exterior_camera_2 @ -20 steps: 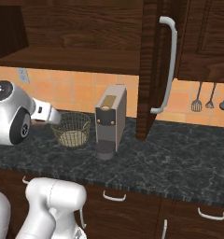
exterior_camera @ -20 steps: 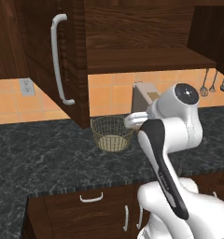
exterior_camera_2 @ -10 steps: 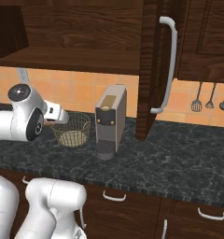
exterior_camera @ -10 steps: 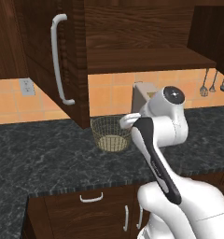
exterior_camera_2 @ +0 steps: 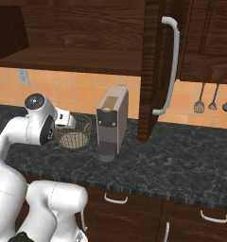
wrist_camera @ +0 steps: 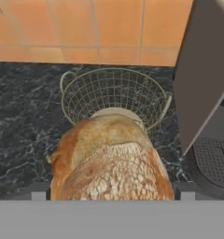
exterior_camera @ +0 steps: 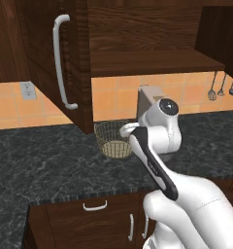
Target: Open the cabinet, pick up the bread from the cabinet and place it in the basket. Then move the basket to the dining counter.
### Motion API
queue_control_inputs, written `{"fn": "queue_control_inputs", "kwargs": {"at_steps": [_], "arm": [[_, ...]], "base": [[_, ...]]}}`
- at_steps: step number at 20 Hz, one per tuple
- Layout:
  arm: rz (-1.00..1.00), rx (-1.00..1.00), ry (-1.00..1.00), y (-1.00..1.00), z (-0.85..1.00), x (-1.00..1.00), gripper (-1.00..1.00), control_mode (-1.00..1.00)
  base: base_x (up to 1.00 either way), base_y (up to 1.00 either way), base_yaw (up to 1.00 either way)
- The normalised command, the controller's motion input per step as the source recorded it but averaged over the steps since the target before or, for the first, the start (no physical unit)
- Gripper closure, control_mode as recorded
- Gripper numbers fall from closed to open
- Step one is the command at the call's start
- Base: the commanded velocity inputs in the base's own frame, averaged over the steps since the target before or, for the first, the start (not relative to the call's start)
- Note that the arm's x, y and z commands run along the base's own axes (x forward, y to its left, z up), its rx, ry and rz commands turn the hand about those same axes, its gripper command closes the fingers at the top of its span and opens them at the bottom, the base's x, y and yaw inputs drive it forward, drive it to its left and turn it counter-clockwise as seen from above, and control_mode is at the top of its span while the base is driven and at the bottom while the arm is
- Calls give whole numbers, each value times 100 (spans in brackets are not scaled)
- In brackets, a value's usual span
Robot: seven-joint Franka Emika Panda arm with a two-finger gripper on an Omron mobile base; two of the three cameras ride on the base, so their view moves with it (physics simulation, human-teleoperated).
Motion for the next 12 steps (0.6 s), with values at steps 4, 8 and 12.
{"fn": "queue_control_inputs", "kwargs": {"at_steps": [4, 8, 12], "arm": [[0, 0, 5, 19, -17, 49, 100, -100], [0, 0, 2, 15, -1, 33, 100, -100], [0, -1, 12, 13, -13, 52, 100, -100]], "base": [[0, 0, 0], [0, 0, 0], [0, 0, 0]]}}
